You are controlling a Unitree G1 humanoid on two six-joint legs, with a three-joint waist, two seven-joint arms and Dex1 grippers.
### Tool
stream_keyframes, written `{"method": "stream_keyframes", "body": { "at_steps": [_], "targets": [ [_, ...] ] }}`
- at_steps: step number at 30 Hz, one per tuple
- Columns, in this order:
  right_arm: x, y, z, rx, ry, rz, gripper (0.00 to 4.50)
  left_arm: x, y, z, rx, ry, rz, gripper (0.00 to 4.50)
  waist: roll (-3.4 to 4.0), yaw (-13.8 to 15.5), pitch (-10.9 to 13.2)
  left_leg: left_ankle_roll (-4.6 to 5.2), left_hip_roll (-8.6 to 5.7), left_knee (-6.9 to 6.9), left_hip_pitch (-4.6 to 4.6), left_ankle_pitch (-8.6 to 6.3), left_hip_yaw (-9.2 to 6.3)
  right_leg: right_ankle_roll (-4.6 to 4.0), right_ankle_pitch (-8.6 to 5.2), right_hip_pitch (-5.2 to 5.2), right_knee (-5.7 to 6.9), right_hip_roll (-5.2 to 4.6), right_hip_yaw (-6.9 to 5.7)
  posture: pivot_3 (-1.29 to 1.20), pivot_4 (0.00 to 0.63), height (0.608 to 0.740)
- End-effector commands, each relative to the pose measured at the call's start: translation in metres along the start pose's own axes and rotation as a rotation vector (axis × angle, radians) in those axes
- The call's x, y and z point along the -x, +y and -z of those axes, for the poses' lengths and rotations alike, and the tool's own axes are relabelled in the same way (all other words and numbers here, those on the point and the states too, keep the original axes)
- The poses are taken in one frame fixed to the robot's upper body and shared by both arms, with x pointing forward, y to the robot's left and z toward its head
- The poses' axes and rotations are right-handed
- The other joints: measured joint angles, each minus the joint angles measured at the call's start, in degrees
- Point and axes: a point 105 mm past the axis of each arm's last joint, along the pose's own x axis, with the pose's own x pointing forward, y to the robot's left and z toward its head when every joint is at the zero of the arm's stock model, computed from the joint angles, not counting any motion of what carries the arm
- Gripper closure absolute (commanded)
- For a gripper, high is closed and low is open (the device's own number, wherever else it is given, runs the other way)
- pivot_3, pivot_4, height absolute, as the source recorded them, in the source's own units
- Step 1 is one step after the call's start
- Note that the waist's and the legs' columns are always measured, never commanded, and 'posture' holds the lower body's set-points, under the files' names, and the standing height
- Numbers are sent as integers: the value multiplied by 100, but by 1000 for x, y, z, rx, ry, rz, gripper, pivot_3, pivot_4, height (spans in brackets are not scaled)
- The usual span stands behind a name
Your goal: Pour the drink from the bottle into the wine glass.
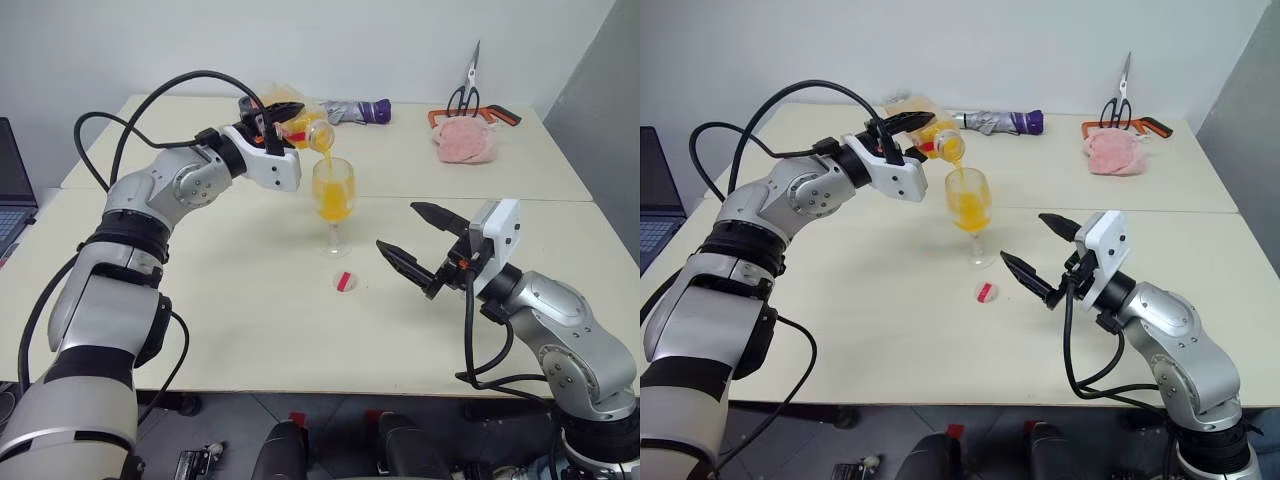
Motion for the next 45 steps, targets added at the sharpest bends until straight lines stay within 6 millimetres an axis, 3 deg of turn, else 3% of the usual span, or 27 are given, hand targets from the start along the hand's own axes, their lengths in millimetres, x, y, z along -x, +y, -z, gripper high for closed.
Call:
{"method": "stream_keyframes", "body": {
  "at_steps": [1, 33, 45],
  "targets": [
    [0, 3, -10, 22, -40, -14, 0, -1, 28, -1, -41, -13, -76, 2829, 0, 0, 0, 0, 0, 0, 0, 0, 0, 0, 0, 0, 0, 0, 0, 0, 150, 740],
    [1, 5, -10, 23, -31, -24, 0, -3, 23, 1, -16, 6, -71, 2829, 0, 0, 0, 0, 0, 2, 0, 0, 0, 0, 0, 0, 3, 0, 0, 0, 150, 740],
    [-2, 4, -16, 29, -64, -18, 0, -7, 18, 6, 162, 54, -109, 2829, 0, -2, 0, 0, 0, 4, 0, 0, 0, 0, 0, 0, 4, 0, 0, 0, 150, 740]
  ]
}}
